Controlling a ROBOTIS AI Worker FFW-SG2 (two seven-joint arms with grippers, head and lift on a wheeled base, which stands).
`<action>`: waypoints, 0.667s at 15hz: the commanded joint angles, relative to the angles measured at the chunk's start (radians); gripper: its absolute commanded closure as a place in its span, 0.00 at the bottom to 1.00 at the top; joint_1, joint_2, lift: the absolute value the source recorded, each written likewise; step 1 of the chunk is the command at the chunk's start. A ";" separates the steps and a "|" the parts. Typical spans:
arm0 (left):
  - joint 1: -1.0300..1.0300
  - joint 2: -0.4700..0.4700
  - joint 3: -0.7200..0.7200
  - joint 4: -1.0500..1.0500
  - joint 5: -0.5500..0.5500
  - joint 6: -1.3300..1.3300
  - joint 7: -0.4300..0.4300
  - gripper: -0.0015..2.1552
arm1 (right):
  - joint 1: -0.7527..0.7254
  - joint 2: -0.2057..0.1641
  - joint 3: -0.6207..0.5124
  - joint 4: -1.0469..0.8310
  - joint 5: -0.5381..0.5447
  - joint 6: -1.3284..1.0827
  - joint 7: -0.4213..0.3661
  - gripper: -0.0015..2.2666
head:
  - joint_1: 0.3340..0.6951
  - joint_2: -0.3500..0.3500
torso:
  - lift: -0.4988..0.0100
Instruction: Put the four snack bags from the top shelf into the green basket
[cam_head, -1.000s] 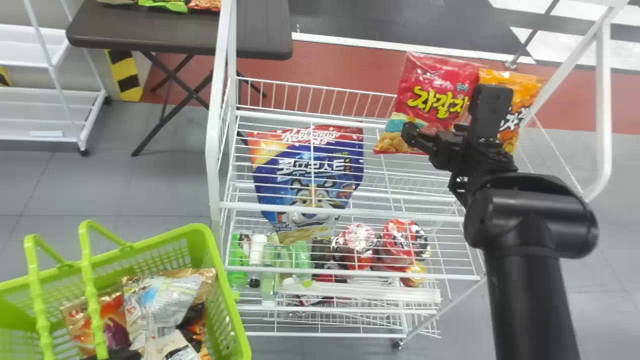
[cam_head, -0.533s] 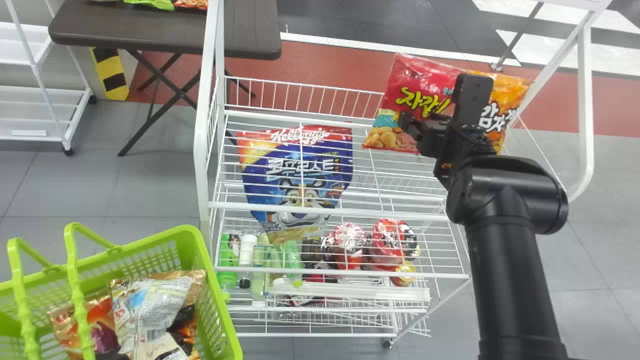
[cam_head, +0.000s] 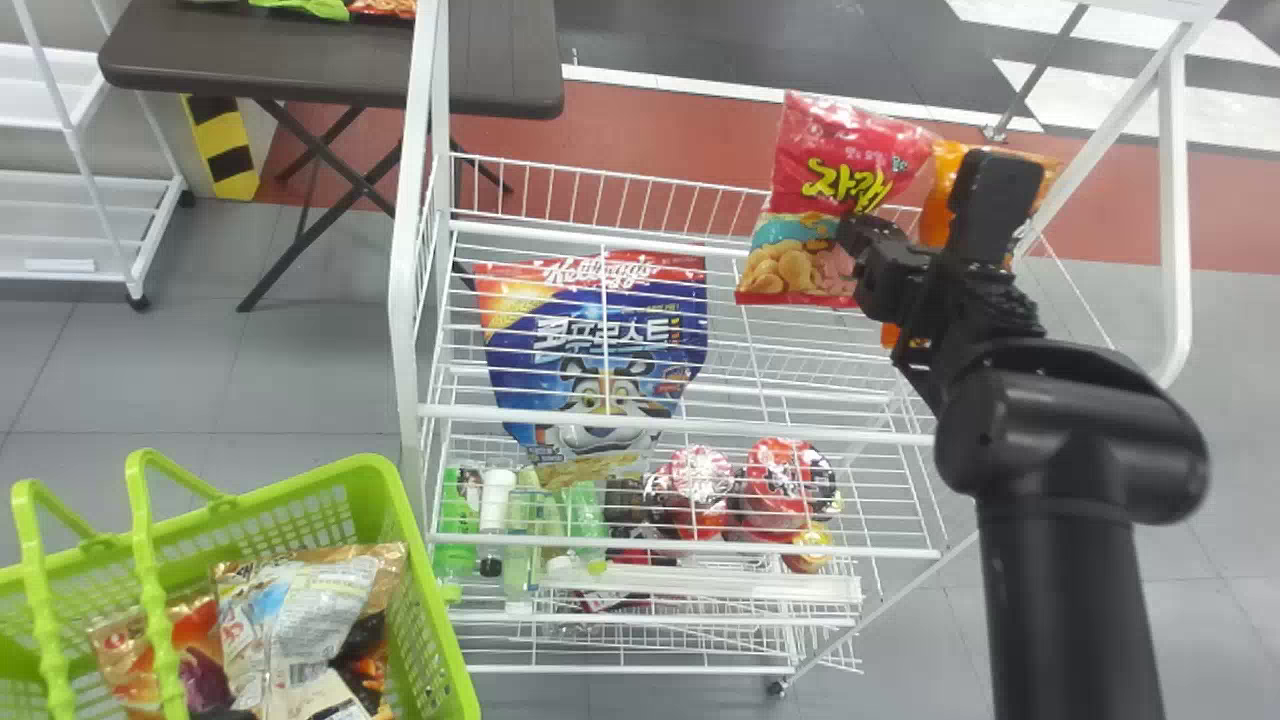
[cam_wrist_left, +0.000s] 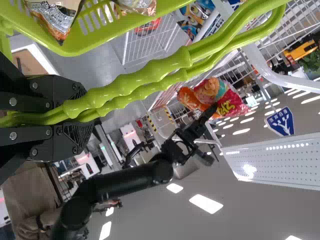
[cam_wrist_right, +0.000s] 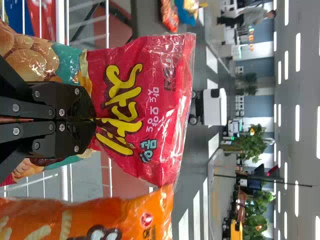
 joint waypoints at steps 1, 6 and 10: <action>-0.003 0.000 0.000 -0.001 0.000 0.003 -0.010 1.00 | 0.102 0.002 0.011 -0.218 -0.116 0.155 0.006 1.00 | 1.00 0.21 | 0.98; -0.012 -0.002 -0.002 0.002 -0.003 0.009 -0.010 1.00 | 0.343 0.002 0.137 -0.606 -0.343 0.440 0.007 1.00 | 1.00 0.40 | 0.98; -0.014 -0.003 -0.008 -0.006 -0.005 0.018 -0.010 1.00 | 0.378 -0.002 0.309 -0.658 -0.388 0.701 0.007 1.00 | 1.00 0.71 | 0.98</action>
